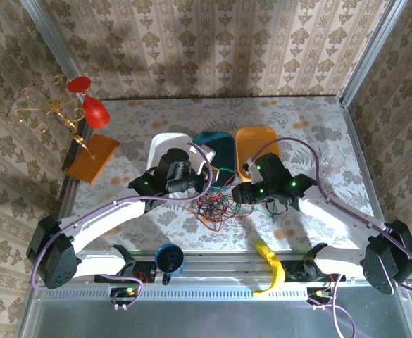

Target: Untangle the cables

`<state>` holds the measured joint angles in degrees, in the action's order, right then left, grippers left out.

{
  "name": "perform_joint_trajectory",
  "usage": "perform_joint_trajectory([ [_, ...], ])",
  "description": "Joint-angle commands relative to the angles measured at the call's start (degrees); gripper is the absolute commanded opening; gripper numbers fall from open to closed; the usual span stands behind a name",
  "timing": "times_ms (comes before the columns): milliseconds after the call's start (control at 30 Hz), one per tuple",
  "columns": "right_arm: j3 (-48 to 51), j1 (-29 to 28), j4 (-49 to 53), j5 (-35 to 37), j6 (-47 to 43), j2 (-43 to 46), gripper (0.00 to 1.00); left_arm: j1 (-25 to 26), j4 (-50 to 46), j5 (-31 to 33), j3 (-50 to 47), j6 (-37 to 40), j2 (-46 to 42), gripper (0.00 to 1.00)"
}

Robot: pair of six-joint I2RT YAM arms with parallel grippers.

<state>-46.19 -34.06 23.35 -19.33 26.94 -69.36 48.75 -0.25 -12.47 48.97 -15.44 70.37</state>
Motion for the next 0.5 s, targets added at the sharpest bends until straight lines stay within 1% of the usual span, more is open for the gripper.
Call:
perform_joint_trajectory([
  [0,-3.07,-1.62,-2.77,-3.68,-1.34,-1.68,0.47,-0.28,1.16,-3.42,-1.33,-2.71,-1.32,0.00],
  [167,-6.18,-4.45,-2.65,-1.41,-3.06,-4.35,0.52,-0.51,0.75,-6.57,0.01,-3.89,-1.16,0.00],
  [300,-7.71,-5.97,-2.35,1.09,-4.58,-5.20,0.58,-0.94,0.60,-8.75,0.67,-4.02,-1.15,0.00],
  [467,-9.43,-7.62,-2.12,2.28,-7.39,-7.11,0.59,-2.02,1.37,-13.55,1.39,-5.28,-1.15,0.00],
])
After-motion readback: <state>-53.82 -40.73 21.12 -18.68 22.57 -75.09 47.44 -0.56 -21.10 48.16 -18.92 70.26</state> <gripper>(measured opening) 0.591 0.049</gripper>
